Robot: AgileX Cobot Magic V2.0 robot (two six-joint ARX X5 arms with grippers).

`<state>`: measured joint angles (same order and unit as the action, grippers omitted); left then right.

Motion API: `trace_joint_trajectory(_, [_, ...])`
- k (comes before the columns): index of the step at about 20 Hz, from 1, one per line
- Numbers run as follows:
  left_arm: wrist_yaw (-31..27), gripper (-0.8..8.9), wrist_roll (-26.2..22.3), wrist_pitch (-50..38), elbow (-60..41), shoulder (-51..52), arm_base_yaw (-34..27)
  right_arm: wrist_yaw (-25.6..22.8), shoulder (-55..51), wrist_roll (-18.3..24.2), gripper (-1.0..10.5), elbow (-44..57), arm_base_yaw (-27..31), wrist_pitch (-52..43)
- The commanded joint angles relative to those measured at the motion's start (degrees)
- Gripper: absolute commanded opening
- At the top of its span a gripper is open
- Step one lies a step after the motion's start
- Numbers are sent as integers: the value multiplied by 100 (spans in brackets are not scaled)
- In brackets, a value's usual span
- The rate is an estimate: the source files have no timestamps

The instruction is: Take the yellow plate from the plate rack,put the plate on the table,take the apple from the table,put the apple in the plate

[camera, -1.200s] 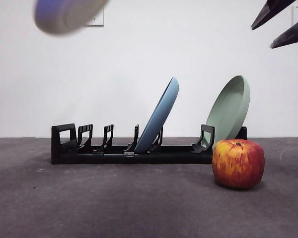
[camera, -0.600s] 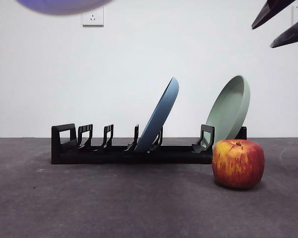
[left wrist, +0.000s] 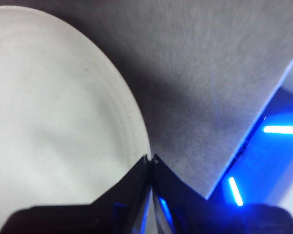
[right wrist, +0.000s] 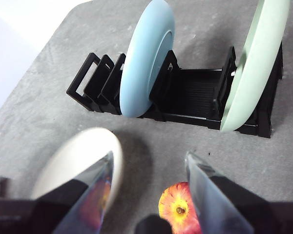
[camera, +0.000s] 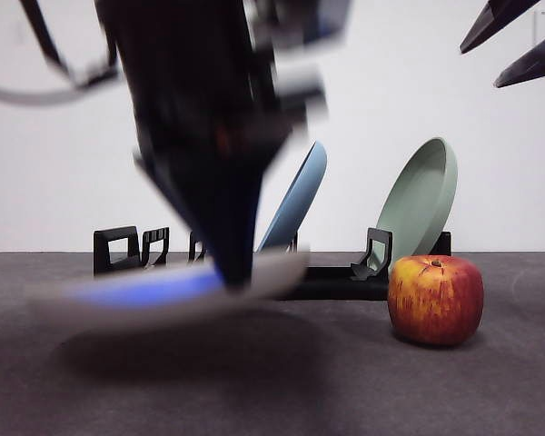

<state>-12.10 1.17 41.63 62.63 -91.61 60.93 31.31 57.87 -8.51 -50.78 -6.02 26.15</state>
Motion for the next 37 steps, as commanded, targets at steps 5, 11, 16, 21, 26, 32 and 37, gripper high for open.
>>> trace_joint_trajectory(5, [37,-9,13,-509,-59,-778,55,-15,-17,46,252,-28,-4,-17])
trace_joint_trajectory(11, [11,278,61,-382,-52,-671,44,-13,-17,48,356,-44,-7,-15])
trace_joint_trajectory(16, [9,307,190,-927,24,435,48,-625,28,428,444,-463,-334,588])
trace_joint_trajectory(21, [-800,306,162,-1727,46,2347,42,-2258,413,721,445,-1150,-1475,1576])
trace_joint_trajectory(26, [-2015,306,-168,-2114,46,4092,-26,-2745,1373,713,445,-1281,-2356,1799])
trace_joint_trajectory(32, [-3029,306,-297,-1878,46,5307,-33,-3038,2767,695,444,-1281,-2562,1858])
trace_joint_trajectory(37, [-3298,306,-291,-1574,46,5556,-28,-3042,3611,693,442,-1279,-2549,1803])
